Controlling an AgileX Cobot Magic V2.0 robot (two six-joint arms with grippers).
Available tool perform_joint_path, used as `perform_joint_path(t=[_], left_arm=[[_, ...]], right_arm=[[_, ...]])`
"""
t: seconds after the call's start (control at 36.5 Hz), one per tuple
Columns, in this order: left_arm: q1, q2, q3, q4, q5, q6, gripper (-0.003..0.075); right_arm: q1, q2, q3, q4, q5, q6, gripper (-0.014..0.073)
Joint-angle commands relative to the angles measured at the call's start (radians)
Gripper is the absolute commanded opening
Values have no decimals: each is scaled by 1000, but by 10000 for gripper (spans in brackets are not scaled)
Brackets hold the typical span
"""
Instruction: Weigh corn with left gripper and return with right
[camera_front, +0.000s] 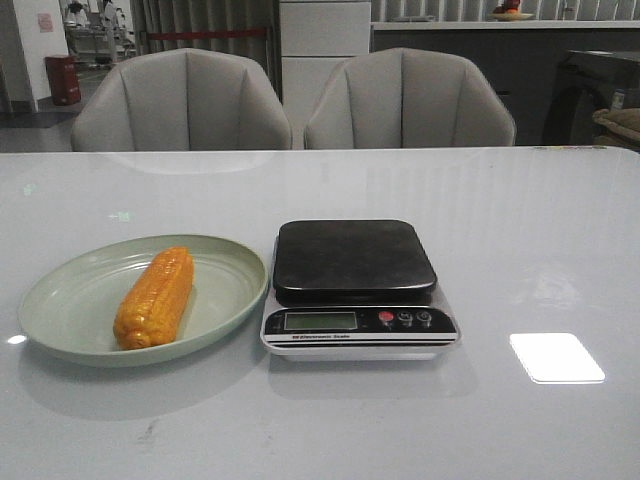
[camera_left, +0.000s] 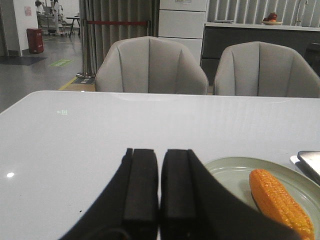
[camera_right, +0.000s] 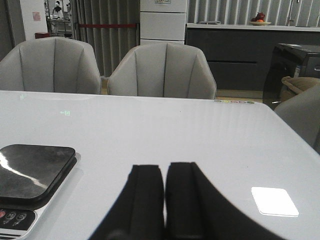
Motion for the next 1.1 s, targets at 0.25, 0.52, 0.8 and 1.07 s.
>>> perform_joint_path(t=[0.25,0.52,0.8,1.07], left_arm=[[-9,-20,31,-6,-83,-8,114],[-9,-20,31,-6,-83,-8,114],[-9,-20,31,-6,-83,-8,114],[-9,-20,31,-10,-234,-8,114]], right_arm=[[-7,-19,11,1,-75,-10,186],[-7,-19,11,1,-75,-10,186],[-7,-19,11,1,-75,-10,186],[-7,-19,11,1,-75,-10,186]])
